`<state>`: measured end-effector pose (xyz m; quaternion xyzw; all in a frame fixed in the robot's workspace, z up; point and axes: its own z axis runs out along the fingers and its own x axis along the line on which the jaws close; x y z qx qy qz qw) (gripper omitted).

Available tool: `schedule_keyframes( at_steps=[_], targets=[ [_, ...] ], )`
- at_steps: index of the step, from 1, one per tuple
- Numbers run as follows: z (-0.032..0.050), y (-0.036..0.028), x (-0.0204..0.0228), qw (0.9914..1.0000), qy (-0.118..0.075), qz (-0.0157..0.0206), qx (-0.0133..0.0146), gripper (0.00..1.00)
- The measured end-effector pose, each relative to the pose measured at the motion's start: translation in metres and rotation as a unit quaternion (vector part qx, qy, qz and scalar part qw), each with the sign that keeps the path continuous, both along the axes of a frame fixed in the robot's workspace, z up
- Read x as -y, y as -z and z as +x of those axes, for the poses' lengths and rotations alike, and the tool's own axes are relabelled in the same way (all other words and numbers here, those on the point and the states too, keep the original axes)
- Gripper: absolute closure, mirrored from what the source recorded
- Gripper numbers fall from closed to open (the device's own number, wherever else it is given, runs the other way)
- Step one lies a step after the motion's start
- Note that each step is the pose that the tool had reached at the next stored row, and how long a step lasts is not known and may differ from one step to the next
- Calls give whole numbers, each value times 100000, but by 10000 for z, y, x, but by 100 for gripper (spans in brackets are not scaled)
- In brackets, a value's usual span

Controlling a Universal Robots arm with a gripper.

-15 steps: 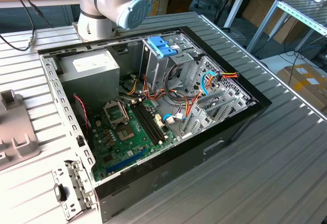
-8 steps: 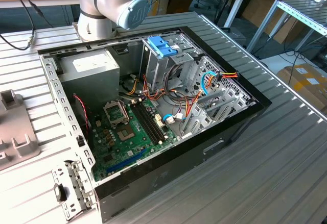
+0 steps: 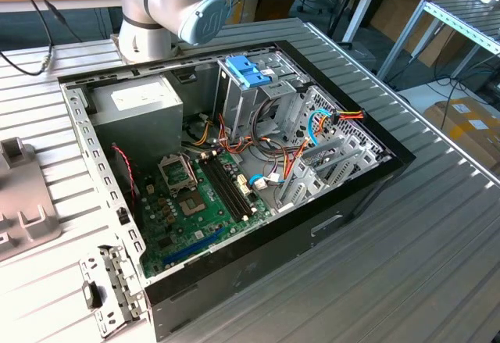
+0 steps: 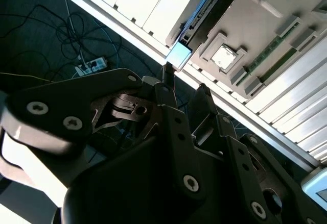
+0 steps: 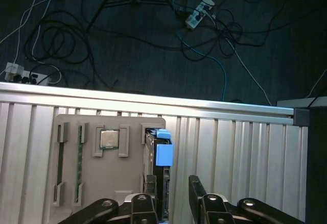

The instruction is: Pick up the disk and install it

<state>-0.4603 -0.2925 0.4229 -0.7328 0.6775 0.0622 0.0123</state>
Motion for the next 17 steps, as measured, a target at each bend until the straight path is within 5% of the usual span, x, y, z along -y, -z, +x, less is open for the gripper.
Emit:
schedule_keyframes(
  at_steps=[17],
  targets=[
    [0,-179,0,100000,-3,111,-2,62]
  ],
)
